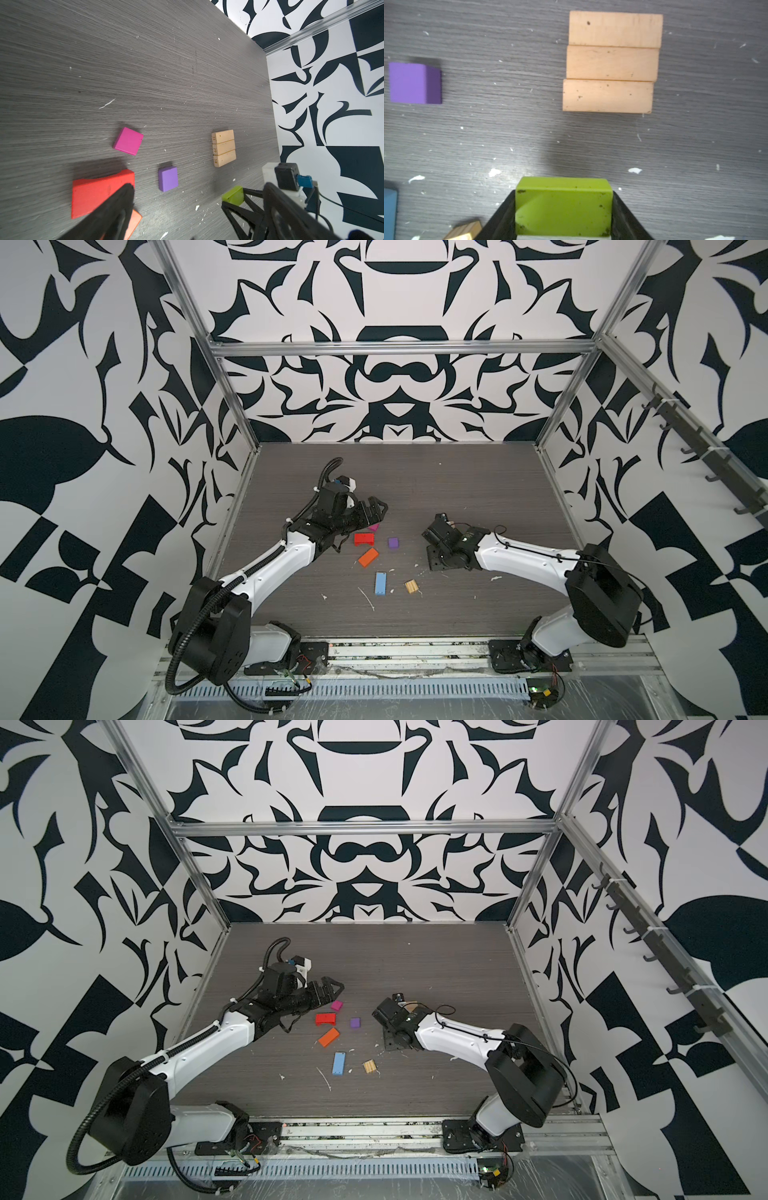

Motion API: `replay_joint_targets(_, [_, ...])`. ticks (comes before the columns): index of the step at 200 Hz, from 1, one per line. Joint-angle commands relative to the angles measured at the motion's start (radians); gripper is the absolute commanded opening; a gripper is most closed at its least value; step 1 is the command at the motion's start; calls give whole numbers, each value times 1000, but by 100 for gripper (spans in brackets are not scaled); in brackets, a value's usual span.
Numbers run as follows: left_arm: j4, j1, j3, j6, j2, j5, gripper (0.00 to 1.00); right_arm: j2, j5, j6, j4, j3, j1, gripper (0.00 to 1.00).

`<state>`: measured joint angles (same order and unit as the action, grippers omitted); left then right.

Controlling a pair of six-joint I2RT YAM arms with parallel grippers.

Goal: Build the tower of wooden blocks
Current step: 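Lift the lime block with the right gripper and carry it toward the bars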

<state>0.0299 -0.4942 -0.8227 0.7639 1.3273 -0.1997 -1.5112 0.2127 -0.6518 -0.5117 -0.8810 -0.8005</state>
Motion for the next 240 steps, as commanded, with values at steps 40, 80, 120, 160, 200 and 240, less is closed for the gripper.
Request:
replay_joint_targets(40, [14, -3, -47, -19, 20, -15, 100, 26, -67, 124, -53, -19, 33, 57])
replay_joint_targets(80, [24, -3, -52, -20, 21, -19, 100, 13, -75, 153, -41, -18, 63, 57])
replay_joint_targets(120, [22, -3, -38, -17, 1, -6, 99, 11, -84, 146, -39, 2, 117, 57])
replay_joint_targets(160, [24, -3, -39, -15, 3, -10, 100, -9, -79, 144, -33, 7, 139, 56])
replay_joint_targets(200, [28, -3, -40, -20, -2, -6, 99, -10, -84, 145, -32, 6, 146, 56])
replay_joint_targets(240, [22, -3, -36, -15, 3, -9, 100, -10, -92, 147, -36, 1, 147, 56])
